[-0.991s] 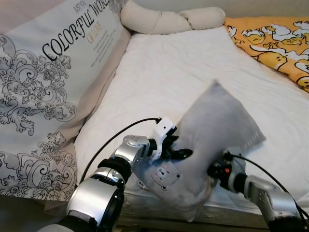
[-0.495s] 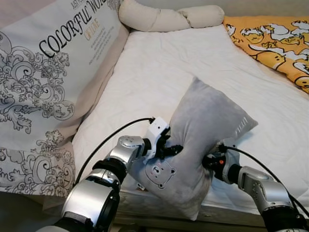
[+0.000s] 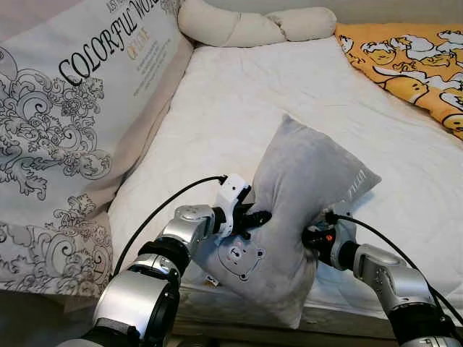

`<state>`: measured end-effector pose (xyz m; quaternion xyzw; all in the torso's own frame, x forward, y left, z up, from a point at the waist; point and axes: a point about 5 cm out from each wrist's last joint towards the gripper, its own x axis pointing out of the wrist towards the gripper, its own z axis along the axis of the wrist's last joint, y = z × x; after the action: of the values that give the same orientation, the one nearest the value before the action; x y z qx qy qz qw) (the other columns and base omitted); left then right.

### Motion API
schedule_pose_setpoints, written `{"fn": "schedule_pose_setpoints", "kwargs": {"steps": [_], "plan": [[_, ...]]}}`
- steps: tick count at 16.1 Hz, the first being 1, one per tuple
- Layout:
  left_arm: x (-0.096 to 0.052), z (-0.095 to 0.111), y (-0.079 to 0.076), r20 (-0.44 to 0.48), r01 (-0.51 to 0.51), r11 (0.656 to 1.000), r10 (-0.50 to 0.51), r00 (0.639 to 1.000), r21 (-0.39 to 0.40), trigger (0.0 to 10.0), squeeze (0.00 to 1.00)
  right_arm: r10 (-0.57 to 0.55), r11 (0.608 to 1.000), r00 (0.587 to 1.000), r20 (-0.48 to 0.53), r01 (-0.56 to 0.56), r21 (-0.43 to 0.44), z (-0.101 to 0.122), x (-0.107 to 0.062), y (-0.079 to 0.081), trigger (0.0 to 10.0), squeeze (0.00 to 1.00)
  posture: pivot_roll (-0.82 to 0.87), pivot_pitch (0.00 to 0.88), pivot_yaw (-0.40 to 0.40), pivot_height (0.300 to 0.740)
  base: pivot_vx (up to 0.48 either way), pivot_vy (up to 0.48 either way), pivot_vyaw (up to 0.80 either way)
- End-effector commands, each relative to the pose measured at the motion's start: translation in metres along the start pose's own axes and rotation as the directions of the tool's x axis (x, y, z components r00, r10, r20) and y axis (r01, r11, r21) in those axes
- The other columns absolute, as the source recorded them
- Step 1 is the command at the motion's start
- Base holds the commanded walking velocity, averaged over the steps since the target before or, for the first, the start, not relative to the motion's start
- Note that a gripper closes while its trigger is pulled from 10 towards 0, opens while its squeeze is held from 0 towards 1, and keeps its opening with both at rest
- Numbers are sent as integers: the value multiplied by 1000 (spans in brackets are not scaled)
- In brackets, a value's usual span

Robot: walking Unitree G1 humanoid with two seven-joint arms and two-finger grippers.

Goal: Clean up the room

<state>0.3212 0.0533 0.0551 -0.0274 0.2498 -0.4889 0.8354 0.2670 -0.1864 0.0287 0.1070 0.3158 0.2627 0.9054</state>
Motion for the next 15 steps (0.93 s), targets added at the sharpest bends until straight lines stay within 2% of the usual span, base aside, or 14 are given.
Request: {"fn": "schedule_pose_setpoints", "kwargs": {"steps": [1, 4, 7, 10, 12, 14, 15], "plan": [[8, -18, -12, -57, 41, 998, -43, 997, -46, 0, 0, 90, 995, 994, 63, -87, -47, 18, 13, 19, 0, 0, -16, 0, 123, 740, 0, 0, 0], [6, -15, -8, -6, 5, 998, -5, 1000, -68, 0, 0, 94, 994, 993, 77, -90, -58, 23, 16, 22, 0, 0, -17, 0, 124, 740, 0, 0, 0], [-5, -13, 1, 47, -56, 998, 56, 997, -8, 0, 0, 79, 995, 985, 150, -70, -70, 36, 23, 31, 0, 0, -6, 0, 113, 740, 0, 0, 0], [-14, -12, 8, 97, -100, 995, 102, 990, -24, 0, 0, 92, 994, 978, 189, -79, -74, 45, 32, 43, 0, 0, 13, 0, 99, 740, 0, 0, 0], [-22, -4, 15, 169, -199, 979, 189, 967, 40, 0, 0, 104, 993, 972, 212, -88, -85, 53, 38, 50, 0, 0, 32, 0, 90, 740, 0, 0, 0], [-27, 5, 19, 221, -244, 969, 231, 948, 31, 0, 0, 94, 993, 968, 234, -75, -87, 57, 39, 52, 0, 0, 41, 0, 86, 740, 0, 0, 0], [-30, 17, 20, 277, -299, 952, 273, 921, 57, 0, 0, 62, 996, 961, 268, -43, -76, 58, 37, 49, 0, 0, 59, 0, 81, 740, 0, 0, 0]]}}
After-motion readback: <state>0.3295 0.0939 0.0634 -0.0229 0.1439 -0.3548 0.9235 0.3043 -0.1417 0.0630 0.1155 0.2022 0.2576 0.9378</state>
